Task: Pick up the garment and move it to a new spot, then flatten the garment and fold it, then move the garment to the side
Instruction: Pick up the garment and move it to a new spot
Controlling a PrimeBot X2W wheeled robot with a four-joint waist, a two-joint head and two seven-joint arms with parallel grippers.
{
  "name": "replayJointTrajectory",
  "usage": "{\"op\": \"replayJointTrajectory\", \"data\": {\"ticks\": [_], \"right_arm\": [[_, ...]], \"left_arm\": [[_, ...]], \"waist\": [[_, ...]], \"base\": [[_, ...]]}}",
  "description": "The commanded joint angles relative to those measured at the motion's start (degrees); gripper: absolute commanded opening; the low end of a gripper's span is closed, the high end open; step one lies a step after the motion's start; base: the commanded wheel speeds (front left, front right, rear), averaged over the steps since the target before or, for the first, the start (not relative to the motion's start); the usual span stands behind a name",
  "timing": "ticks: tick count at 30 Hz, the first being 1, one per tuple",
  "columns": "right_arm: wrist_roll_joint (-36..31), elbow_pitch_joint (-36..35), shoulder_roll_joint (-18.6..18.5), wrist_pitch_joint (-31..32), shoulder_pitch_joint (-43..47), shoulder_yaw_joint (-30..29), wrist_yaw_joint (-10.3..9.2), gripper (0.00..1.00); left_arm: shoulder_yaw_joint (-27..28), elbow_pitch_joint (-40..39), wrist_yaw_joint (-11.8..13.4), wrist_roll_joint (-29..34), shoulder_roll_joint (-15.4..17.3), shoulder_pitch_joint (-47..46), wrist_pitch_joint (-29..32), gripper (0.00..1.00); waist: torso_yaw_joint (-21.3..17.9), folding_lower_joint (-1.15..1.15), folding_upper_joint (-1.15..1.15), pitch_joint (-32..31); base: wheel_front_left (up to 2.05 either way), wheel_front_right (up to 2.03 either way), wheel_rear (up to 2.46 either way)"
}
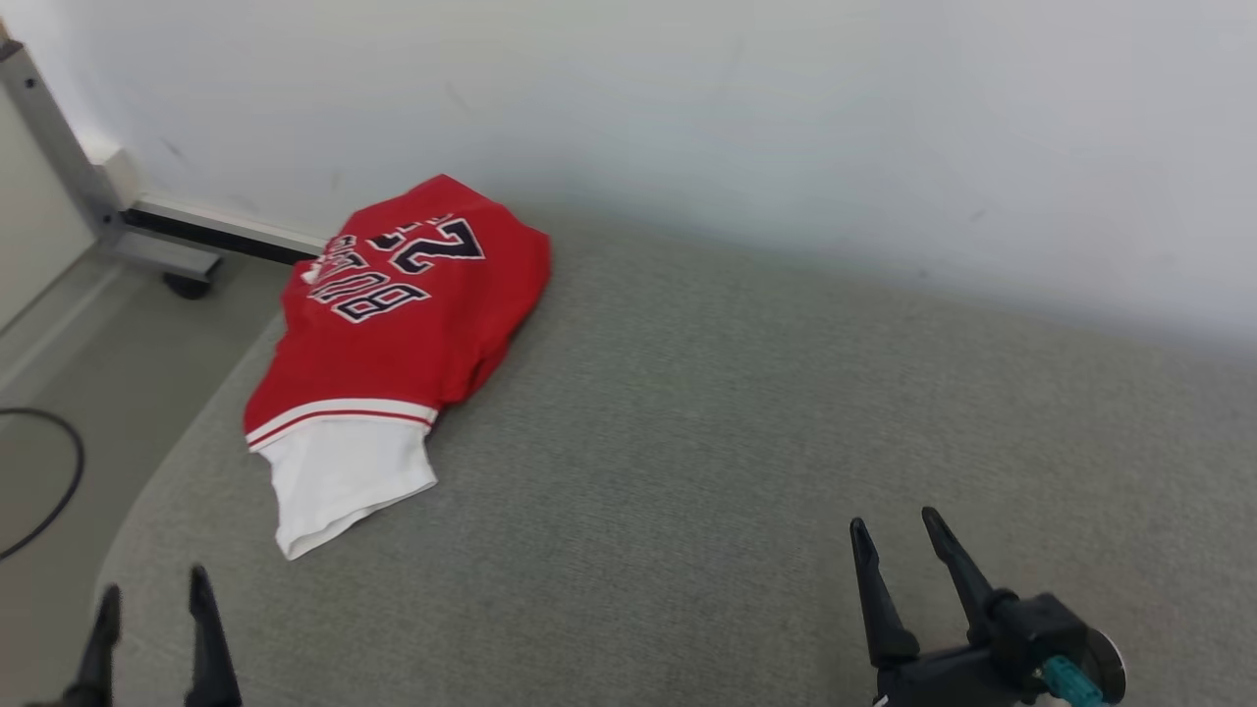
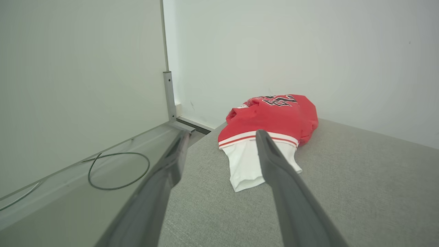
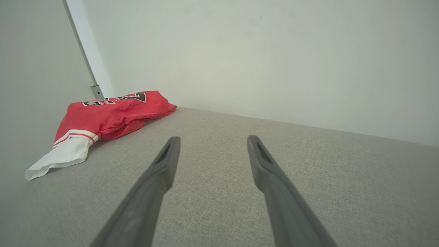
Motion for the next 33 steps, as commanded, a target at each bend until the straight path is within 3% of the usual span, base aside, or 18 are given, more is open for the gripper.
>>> {"op": "replayJointTrajectory", "data": {"ticks": [1,6,15,25,33], "right_arm": [[-0.53,-0.23,0.02,-0.05,-1.09,-0.34,-0.12,1.0],[-1.71,-1.23,0.03,-0.05,-3.86,-2.11,-0.12,1.0],[-2.81,-4.27,0.07,-0.05,-7.07,-6.15,-0.12,1.0],[-1.66,-7.2,0.07,-0.05,-9.54,-7.3,-0.12,1.0],[-1.13,-8.5,0.08,-0.05,-10.46,-7.49,-0.12,1.0]], "left_arm": [[0.99,0.42,0.08,-1.18,0.1,-2.9,-0.2,1.0],[3.66,3.83,-0.12,-4.63,2.95,-10.17,-0.19,1.0],[5.55,10.75,-0.14,-11.59,12.89,-23.93,-0.19,1.0],[3.02,17.59,-0.15,-18.05,21.29,-34.9,2.84,1.0],[-0.47,28.69,-0.14,-21.23,28.4,-39.62,10.42,1.0]], "waist": [[-4.07,0.0,0.0,2.58],[-10.34,0.0,0.0,6.4],[-19.96,0.0,0.0,15.5],[-25.29,0.0,0.0,23.75],[-27.43,0.0,0.0,26.71]], "base": [[0.0,0.0,0.0],[0.0,0.0,0.0],[0.0,0.0,0.0],[0.0,0.0,0.0],[0.0,0.0,0.0]]}}
